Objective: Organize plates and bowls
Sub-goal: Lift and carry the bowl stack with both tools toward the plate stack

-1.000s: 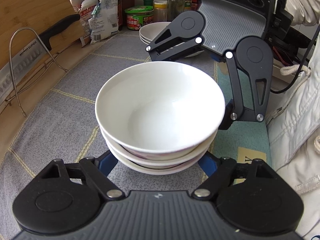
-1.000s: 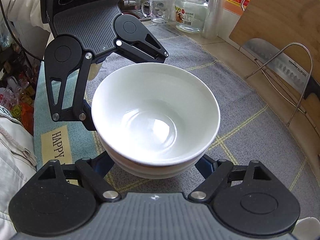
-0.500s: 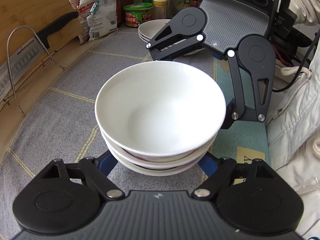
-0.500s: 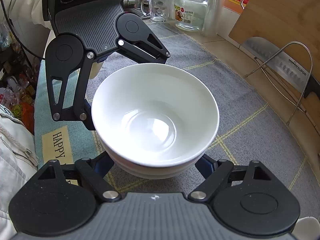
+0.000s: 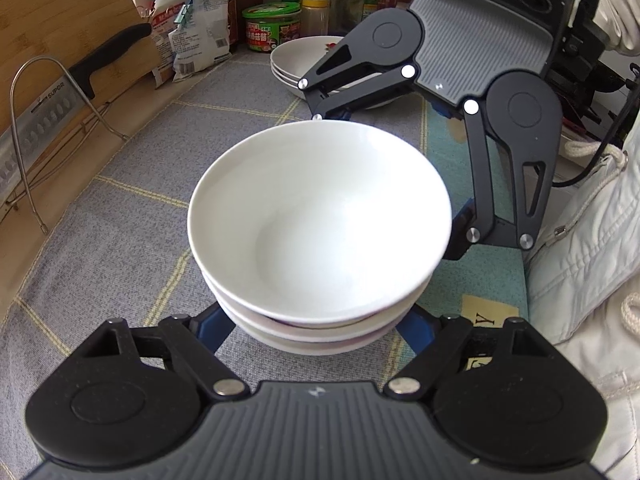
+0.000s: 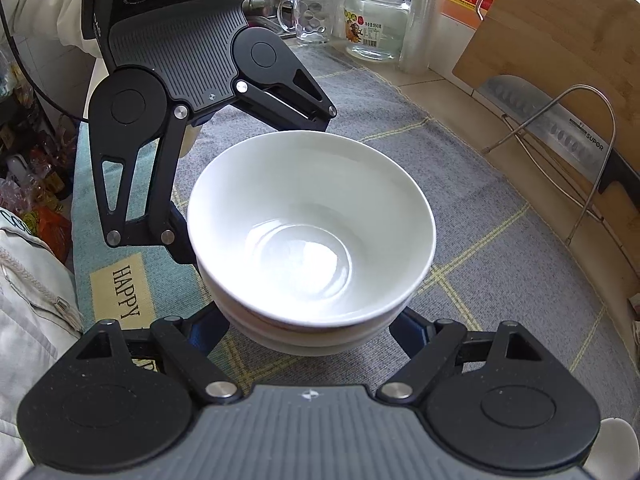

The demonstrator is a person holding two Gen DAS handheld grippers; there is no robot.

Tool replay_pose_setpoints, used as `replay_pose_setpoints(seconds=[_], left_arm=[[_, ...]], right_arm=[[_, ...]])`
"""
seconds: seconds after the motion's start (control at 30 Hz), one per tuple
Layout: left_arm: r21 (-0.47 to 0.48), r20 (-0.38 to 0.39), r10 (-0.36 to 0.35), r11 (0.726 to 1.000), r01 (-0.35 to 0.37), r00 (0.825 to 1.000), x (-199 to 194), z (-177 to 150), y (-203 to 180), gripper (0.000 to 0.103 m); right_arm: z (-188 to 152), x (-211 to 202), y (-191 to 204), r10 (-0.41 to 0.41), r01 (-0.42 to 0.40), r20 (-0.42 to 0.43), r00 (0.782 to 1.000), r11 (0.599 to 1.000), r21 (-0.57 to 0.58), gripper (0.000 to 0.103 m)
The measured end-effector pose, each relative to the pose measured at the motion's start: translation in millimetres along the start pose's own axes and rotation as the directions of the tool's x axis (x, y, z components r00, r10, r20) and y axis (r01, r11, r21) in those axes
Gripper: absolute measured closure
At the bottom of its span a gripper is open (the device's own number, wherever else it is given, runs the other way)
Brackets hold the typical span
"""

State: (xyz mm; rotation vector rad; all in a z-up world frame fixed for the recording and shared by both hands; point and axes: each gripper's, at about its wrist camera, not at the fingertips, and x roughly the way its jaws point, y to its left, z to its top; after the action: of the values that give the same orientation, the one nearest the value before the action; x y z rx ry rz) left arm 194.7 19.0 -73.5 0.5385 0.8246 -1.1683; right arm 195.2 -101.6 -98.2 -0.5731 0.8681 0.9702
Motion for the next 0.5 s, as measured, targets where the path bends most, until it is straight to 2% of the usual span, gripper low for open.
replay_pose_setpoints(seconds=[0.5], left_arm=[[0.069, -0.011, 0.019, 0.997, -0.018, 1.000, 3, 26, -13, 0.018]], right_arm=[[-11, -26, 1, -0.045, 0.044, 0.017, 0.999, 0.998, 0.041, 0.014]])
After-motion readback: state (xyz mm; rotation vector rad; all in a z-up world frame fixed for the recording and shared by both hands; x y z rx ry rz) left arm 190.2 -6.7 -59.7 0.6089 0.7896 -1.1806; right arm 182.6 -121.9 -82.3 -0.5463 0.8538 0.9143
